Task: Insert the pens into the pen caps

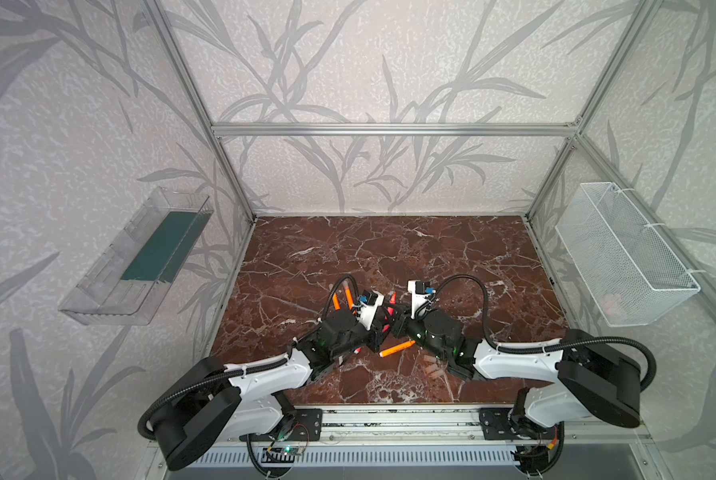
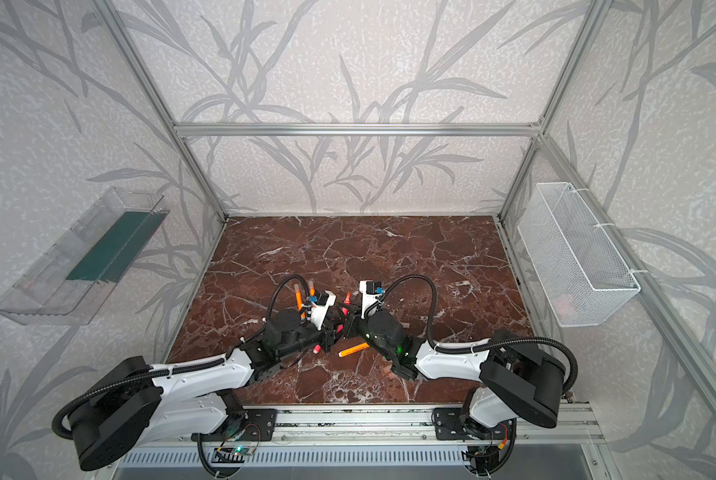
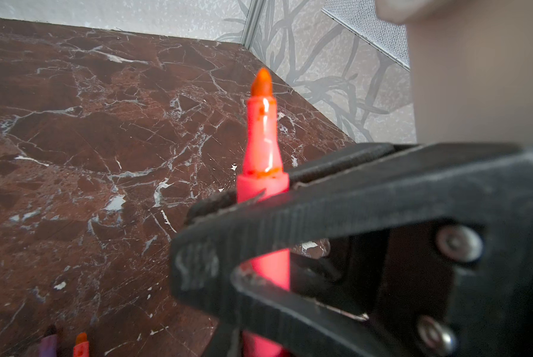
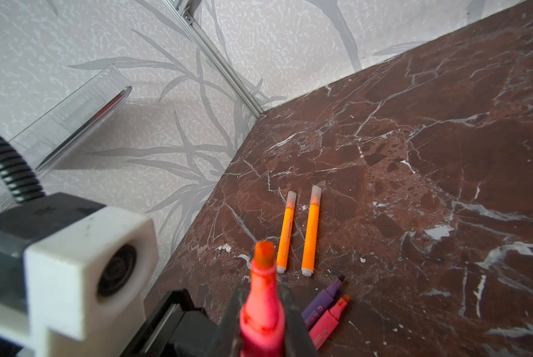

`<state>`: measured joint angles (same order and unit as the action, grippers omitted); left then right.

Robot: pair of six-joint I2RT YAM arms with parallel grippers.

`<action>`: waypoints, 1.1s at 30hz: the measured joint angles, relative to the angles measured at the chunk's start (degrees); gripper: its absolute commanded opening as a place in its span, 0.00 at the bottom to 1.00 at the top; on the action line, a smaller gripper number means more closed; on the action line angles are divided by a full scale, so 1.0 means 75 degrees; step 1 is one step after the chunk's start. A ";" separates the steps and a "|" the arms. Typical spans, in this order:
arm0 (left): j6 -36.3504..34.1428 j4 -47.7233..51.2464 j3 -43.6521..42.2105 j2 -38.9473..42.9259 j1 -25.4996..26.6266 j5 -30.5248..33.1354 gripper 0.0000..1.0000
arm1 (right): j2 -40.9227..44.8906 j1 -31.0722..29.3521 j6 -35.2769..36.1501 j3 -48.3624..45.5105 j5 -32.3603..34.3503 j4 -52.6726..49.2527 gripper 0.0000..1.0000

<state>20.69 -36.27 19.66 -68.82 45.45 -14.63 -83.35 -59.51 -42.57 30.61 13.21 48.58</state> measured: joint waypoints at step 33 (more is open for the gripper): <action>-0.0149 0.1192 -0.0536 0.0694 0.0012 0.1151 0.00 | 0.3308 0.1239 -0.0944 -0.1367 0.2116 -0.5546 0.64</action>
<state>19.57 -27.33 15.64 -63.61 45.54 -6.00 -58.54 -50.22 -49.65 20.36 29.08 6.98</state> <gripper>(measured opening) 0.162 0.640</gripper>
